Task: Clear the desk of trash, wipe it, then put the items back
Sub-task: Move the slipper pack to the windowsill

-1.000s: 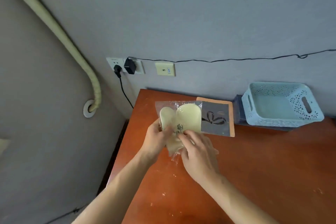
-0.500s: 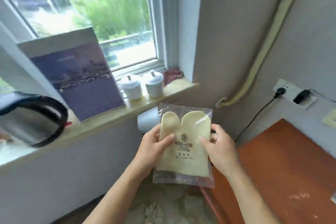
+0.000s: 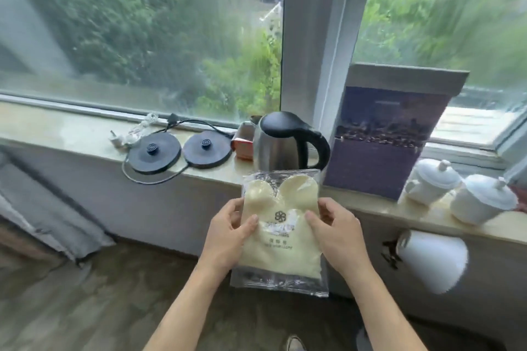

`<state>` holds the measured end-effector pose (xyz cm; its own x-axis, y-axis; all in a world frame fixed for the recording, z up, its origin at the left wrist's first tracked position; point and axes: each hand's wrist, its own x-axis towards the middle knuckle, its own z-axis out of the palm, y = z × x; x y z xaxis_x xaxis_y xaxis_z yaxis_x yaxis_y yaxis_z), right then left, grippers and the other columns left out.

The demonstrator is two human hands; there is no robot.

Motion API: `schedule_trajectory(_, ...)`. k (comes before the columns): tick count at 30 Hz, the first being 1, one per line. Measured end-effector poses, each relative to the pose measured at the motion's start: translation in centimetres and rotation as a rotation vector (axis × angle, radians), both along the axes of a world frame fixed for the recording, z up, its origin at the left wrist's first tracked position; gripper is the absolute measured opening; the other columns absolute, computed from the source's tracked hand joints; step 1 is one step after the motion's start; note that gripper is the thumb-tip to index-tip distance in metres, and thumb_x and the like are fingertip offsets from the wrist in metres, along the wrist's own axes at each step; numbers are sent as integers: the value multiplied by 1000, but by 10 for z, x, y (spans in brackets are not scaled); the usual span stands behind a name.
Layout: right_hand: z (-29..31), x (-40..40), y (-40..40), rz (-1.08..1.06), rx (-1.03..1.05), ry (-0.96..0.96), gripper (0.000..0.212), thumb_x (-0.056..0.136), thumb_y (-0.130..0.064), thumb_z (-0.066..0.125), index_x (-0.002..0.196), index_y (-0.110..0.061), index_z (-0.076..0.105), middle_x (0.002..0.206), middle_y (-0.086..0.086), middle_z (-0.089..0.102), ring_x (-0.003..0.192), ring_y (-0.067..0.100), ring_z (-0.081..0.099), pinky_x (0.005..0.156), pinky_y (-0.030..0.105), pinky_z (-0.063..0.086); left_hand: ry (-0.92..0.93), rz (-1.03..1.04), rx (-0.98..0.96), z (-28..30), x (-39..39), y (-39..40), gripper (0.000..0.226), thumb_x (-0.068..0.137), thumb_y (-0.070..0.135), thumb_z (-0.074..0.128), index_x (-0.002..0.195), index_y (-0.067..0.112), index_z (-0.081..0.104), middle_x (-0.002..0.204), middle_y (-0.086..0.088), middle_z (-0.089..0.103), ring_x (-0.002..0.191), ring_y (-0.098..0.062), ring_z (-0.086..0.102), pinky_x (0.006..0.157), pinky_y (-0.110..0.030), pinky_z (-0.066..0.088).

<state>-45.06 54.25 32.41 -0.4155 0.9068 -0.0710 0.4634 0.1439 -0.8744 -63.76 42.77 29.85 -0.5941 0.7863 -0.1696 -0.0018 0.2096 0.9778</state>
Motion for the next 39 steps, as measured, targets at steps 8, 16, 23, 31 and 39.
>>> schedule_trajectory(8, -7, -122, 30, 294, -8, 1, 5, 97, -28, 66, 100, -28, 70, 87, -9, 71, 82, 9, 65, 81, 39, 56, 96, 303, -28, -1, -87, -14, 24, 96, 12, 71, 115, 27, 68, 107, 5, 78, 100, -13, 74, 93, -48, 60)
schedule_trajectory(16, -8, -246, 58, 466, 68, -144, 14, 95, -33, 64, 95, -18, 65, 87, -3, 69, 87, 23, 64, 81, 40, 52, 384, 458, -203, 0, -188, -10, 25, 91, 29, 77, 114, 29, 68, 104, 16, 73, 100, -2, 67, 94, -39, 56)
schedule_trajectory(23, -9, -376, 53, 527, 62, -139, 24, 94, -33, 60, 77, -16, 61, 72, -2, 68, 76, 22, 67, 75, 42, 54, 499, 482, -228, 8, -318, -22, 34, 90, 33, 79, 121, 29, 65, 105, 13, 69, 99, -5, 65, 88, -31, 54)
schedule_trajectory(31, -6, -596, 30, 470, 42, -156, 23, 91, -28, 59, 75, -12, 63, 69, 2, 73, 63, 21, 72, 70, 46, 60, 524, 390, -226, 13, -557, -36, 37, 91, 30, 79, 123, 27, 63, 98, 4, 68, 90, -13, 66, 78, -32, 57)
schedule_trajectory(39, -11, -714, 9, 289, 63, -517, 20, 85, -29, 55, 81, -13, 66, 90, 5, 72, 90, 32, 67, 67, 32, 43, 563, 153, -387, -20, -694, -22, 56, 91, 30, 78, 140, 21, 52, 97, 2, 66, 89, -15, 65, 77, -32, 52)
